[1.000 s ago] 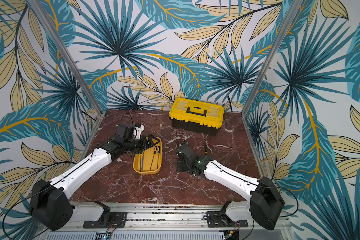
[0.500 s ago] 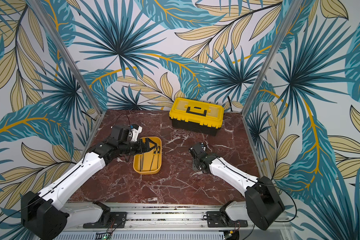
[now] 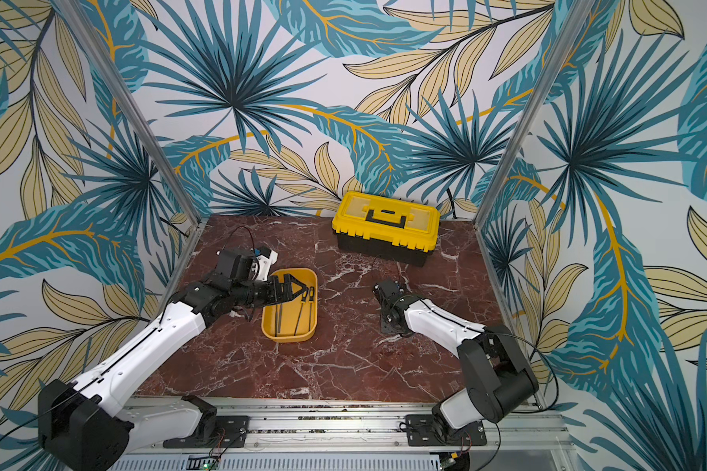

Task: Take the file tool out of the storage box
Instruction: Place the file tool at the center of the board.

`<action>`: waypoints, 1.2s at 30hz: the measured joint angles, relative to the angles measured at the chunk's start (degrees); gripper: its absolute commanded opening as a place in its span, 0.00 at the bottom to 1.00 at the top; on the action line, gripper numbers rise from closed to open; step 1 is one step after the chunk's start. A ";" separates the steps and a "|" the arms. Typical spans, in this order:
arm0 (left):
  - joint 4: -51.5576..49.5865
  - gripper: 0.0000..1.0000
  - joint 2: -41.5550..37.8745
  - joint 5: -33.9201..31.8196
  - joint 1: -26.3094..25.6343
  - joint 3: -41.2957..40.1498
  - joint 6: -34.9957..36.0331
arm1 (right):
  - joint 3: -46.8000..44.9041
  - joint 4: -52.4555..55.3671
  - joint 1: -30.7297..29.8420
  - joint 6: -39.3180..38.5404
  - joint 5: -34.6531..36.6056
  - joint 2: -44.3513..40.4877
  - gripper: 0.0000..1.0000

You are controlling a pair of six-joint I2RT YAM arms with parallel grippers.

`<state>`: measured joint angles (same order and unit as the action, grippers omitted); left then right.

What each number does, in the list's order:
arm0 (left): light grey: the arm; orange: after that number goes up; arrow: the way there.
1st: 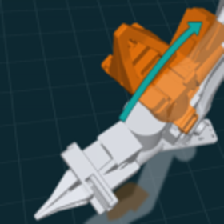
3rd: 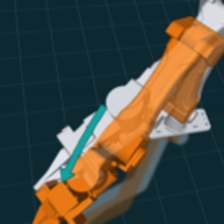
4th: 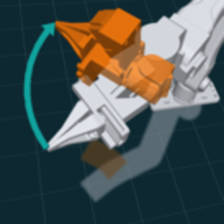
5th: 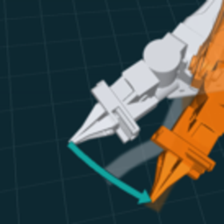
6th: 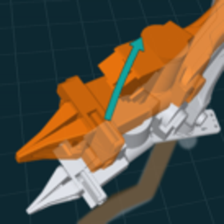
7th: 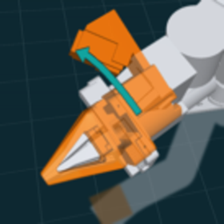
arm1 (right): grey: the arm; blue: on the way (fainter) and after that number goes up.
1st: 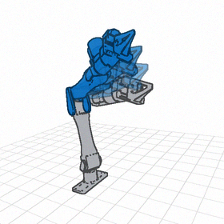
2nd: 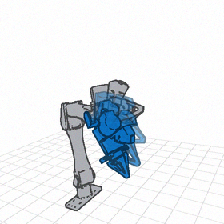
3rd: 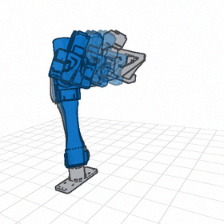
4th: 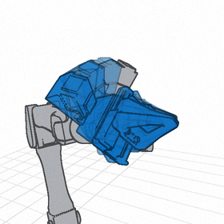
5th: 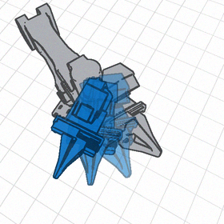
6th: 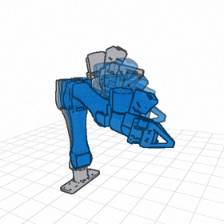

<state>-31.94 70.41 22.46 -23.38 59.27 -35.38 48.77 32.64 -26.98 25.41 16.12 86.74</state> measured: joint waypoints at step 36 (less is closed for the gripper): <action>0.33 1.00 2.36 -5.95 -1.25 -2.49 -0.63 | 2.34 -5.09 1.07 -1.92 -1.60 7.45 0.08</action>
<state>-31.62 72.77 16.51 -24.62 56.77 -36.01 51.11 27.55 -25.91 23.49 14.52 94.19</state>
